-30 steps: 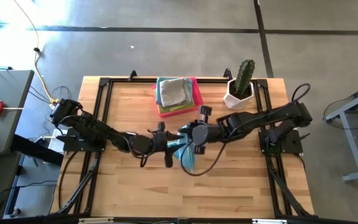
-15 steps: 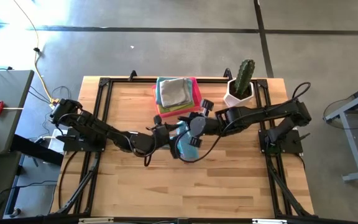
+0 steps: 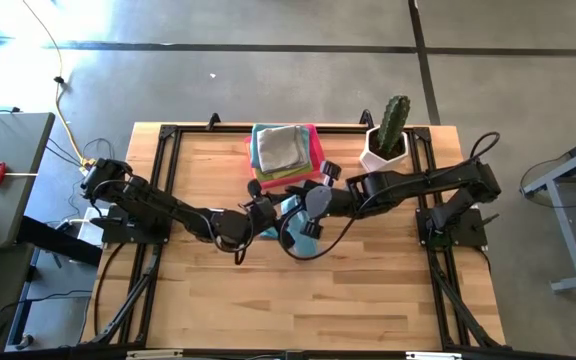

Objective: Fold microfiber towels
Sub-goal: Fold the blue microfiber cloth

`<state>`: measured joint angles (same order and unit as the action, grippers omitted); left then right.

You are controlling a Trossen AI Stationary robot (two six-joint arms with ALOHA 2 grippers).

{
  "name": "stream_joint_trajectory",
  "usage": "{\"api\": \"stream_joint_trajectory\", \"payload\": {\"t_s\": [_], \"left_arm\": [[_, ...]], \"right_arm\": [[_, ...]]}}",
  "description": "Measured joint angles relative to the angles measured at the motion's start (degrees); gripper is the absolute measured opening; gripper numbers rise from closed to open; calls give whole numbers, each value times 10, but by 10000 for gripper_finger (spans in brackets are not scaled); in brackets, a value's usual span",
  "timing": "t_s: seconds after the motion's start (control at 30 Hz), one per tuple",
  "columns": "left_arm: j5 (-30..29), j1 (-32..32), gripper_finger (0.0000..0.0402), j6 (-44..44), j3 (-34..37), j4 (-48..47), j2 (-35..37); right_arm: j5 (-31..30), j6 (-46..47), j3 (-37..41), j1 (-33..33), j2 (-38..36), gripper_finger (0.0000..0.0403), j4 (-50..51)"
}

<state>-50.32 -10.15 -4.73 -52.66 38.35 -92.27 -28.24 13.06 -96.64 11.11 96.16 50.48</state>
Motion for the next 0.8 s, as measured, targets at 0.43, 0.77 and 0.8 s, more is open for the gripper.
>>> {"api": "stream_joint_trajectory", "payload": {"t_s": [0.43,0.77,0.8], "left_arm": [[-46,1,138,139,0,-200,0],[-45,-58,138,329,0,-445,0],[-44,-64,138,346,1,-465,0]], "right_arm": [[11,-6,0,3,0,0,6],[8,-15,0,3,0,0,11],[-2,-12,0,3,0,0,11]]}}
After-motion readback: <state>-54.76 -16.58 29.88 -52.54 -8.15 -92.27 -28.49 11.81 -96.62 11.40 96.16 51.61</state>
